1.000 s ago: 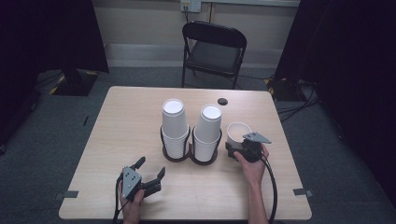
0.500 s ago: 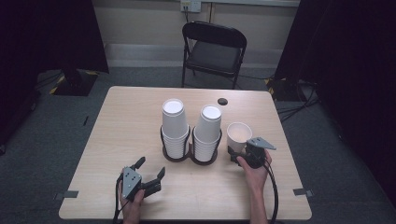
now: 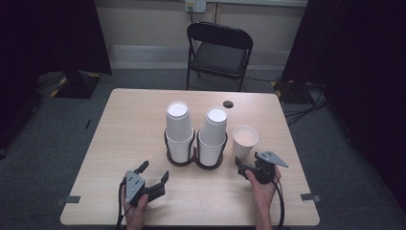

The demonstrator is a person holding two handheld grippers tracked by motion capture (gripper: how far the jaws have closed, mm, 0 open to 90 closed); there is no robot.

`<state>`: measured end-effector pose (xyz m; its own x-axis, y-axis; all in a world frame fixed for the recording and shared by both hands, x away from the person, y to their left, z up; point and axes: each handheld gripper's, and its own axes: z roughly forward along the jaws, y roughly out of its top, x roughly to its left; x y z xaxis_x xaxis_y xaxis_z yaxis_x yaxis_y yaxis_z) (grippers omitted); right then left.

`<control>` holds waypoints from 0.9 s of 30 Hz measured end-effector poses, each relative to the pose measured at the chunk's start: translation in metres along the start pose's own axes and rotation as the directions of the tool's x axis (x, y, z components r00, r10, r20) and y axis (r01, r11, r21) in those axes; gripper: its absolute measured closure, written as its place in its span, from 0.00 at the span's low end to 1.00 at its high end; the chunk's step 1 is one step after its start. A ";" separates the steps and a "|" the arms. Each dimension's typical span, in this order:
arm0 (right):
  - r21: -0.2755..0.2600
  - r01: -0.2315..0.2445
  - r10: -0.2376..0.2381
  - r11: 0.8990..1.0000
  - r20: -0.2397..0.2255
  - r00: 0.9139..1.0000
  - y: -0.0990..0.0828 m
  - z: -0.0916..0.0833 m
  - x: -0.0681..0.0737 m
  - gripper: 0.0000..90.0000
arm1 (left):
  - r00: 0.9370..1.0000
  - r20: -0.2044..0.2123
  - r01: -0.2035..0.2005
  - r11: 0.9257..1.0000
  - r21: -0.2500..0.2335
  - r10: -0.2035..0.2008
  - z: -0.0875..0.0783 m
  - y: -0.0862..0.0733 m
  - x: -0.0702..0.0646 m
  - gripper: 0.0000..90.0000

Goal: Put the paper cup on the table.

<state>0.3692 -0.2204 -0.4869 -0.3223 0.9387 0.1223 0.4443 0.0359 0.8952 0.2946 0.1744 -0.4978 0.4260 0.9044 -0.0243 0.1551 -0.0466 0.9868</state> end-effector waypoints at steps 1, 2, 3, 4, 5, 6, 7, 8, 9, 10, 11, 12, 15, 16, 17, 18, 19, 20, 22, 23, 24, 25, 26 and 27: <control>-0.011 0.006 -0.006 1.000 0.001 1.000 0.000 -0.003 0.001 0.16 | 1.000 0.000 0.000 1.000 0.000 0.000 0.000 0.000 0.000 0.20; -0.021 0.009 -0.009 1.000 0.004 1.000 0.000 -0.006 0.003 0.16 | 1.000 -0.002 0.001 1.000 -0.001 -0.001 0.000 0.000 0.000 0.20; -0.028 0.008 -0.008 1.000 0.009 1.000 0.001 -0.009 0.004 0.15 | 1.000 -0.004 0.002 1.000 -0.002 -0.002 0.000 0.000 0.000 0.20; -0.043 0.008 -0.008 0.999 0.008 1.000 0.001 -0.013 0.005 0.16 | 1.000 -0.005 0.001 1.000 0.000 -0.001 0.000 0.000 0.000 0.20; -0.048 0.008 -0.008 0.999 0.007 1.000 0.000 -0.015 0.007 0.16 | 1.000 -0.008 0.003 1.000 0.000 -0.003 0.000 0.000 -0.001 0.20; -0.056 0.010 -0.010 0.998 0.008 1.000 0.000 -0.018 0.009 0.16 | 1.000 -0.008 0.003 1.000 0.004 -0.003 0.000 0.000 -0.001 0.21; -0.067 0.011 -0.010 0.998 0.008 1.000 -0.001 -0.020 0.012 0.16 | 1.000 -0.011 0.002 1.000 0.005 -0.002 0.000 0.000 -0.001 0.21; -0.070 0.010 -0.010 0.997 0.004 1.000 -0.002 -0.022 0.013 0.16 | 1.000 -0.010 0.008 1.000 0.004 -0.008 0.000 0.000 -0.001 0.21; -0.075 0.012 -0.013 0.997 -0.004 1.000 -0.003 -0.022 0.015 0.16 | 1.000 -0.012 0.004 1.000 0.004 -0.004 0.000 0.000 -0.001 0.21; -0.076 0.009 -0.011 0.997 -0.016 1.000 -0.005 -0.022 0.018 0.16 | 1.000 -0.009 0.005 1.000 0.004 -0.005 0.000 0.000 -0.001 0.21; -0.077 0.012 -0.014 0.997 -0.020 1.000 -0.006 -0.023 0.020 0.16 | 1.000 -0.009 0.005 1.000 0.004 -0.005 0.000 0.000 0.000 0.21; -0.082 0.023 -0.024 0.996 -0.018 1.000 -0.007 -0.023 0.023 0.16 | 1.000 -0.007 0.009 1.000 0.005 -0.009 0.000 0.000 0.000 0.21; -0.095 0.026 -0.029 0.995 -0.027 0.999 -0.009 -0.026 0.032 0.16 | 1.000 -0.009 0.013 1.000 0.006 -0.013 0.000 0.000 0.000 0.21; -0.096 0.028 -0.031 0.995 -0.028 0.999 -0.010 -0.026 0.035 0.16 | 1.000 -0.008 0.015 1.000 0.006 -0.015 0.000 0.000 0.000 0.21; -0.101 0.035 -0.038 0.994 -0.032 0.999 -0.011 -0.027 0.039 0.16 | 1.000 -0.010 0.011 1.000 0.006 -0.011 0.000 0.000 0.000 0.21; -0.103 0.038 -0.042 0.994 -0.038 0.998 -0.012 -0.027 0.041 0.16 | 1.000 -0.010 0.011 1.000 0.005 -0.011 0.000 0.000 0.000 0.21; -0.104 0.036 -0.041 0.994 -0.041 0.998 -0.013 -0.027 0.044 0.16 | 1.000 -0.012 0.008 1.000 0.004 -0.008 0.000 0.000 0.000 0.21; -0.107 0.045 -0.050 0.993 -0.042 0.998 -0.014 -0.027 0.048 0.16 | 1.000 -0.012 0.009 1.000 0.002 -0.009 0.000 0.000 -0.001 0.21; -0.110 0.051 -0.057 0.993 -0.053 0.997 -0.015 -0.027 0.052 0.16 | 1.000 -0.010 0.008 1.000 0.003 -0.008 0.000 0.000 -0.001 0.20; -0.112 0.051 -0.058 0.992 -0.060 0.996 -0.016 -0.028 0.055 0.16 | 1.000 -0.010 0.005 1.000 0.005 -0.005 0.000 0.000 -0.001 0.20; -0.119 0.058 -0.066 0.991 -0.067 0.996 -0.017 -0.028 0.058 0.16 | 1.000 -0.015 0.007 1.000 0.004 -0.007 0.000 0.000 -0.001 0.20; -0.126 0.060 -0.069 0.990 -0.070 0.995 -0.018 -0.028 0.060 0.16 | 1.000 -0.017 0.006 1.000 0.004 -0.006 0.000 0.000 -0.001 0.20; -0.132 0.061 -0.071 0.989 -0.076 0.995 -0.019 -0.028 0.063 0.16 | 1.000 -0.018 0.005 1.000 0.004 -0.005 0.000 0.000 -0.001 0.20; -0.139 0.059 -0.071 0.989 -0.082 0.994 -0.020 -0.028 0.065 0.16 | 1.000 -0.017 0.006 1.000 0.003 -0.006 0.000 0.000 -0.002 0.20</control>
<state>0.3156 -0.1693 -0.4846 -0.4206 0.9024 0.0933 0.3041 0.0433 0.9517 0.2941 0.1729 -0.4978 0.4095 0.9119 -0.0273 0.1605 -0.0425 0.9861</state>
